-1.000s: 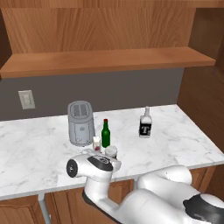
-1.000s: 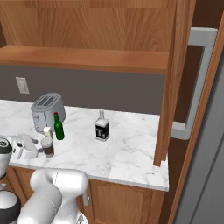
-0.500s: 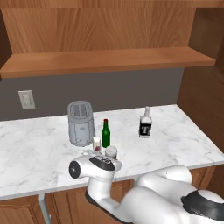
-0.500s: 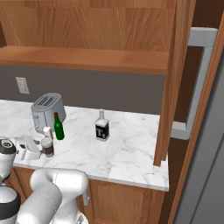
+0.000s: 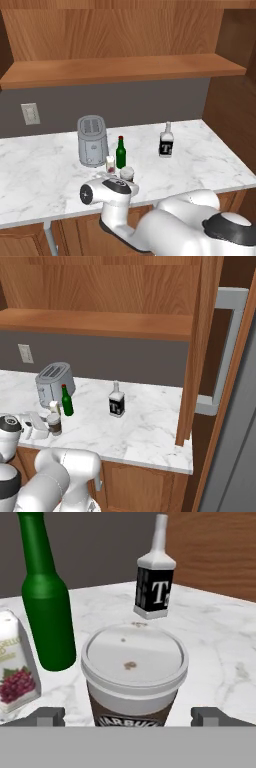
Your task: Sort all alcoholic drinks to one cabinet, and non-alcoholic drinks to the other.
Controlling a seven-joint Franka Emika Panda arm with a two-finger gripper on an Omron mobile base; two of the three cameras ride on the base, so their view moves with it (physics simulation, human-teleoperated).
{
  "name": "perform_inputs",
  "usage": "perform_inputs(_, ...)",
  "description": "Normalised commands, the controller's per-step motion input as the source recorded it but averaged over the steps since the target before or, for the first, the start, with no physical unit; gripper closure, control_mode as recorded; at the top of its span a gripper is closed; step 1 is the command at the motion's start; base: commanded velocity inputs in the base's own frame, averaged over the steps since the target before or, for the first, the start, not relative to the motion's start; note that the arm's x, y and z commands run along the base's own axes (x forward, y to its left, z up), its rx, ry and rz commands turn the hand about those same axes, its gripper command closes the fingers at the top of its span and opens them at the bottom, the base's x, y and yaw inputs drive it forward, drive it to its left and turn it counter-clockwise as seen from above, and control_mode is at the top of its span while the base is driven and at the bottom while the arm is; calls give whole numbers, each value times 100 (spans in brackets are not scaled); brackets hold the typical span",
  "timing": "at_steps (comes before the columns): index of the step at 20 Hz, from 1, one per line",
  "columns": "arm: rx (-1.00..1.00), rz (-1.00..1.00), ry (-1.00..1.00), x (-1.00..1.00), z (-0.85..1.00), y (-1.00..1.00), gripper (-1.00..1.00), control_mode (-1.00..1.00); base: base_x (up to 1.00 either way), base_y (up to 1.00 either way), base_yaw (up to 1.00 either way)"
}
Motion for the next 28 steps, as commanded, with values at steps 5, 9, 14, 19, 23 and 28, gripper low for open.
perform_inputs(5,-3,0,0,4,-8,0,-100,-100,0,0,0)
perform_inputs(9,-7,0,0,3,-5,0,-100,-100,0,0,0)
perform_inputs(14,-6,0,0,9,-1,0,-100,-100,0,0,0)
perform_inputs(19,-6,1,0,11,0,0,-100,-100,0,0,0)
perform_inputs(23,-4,1,0,13,0,0,-100,-100,0,0,0)
perform_inputs(28,-2,4,0,9,-1,-2,100,-100,0,0,0)
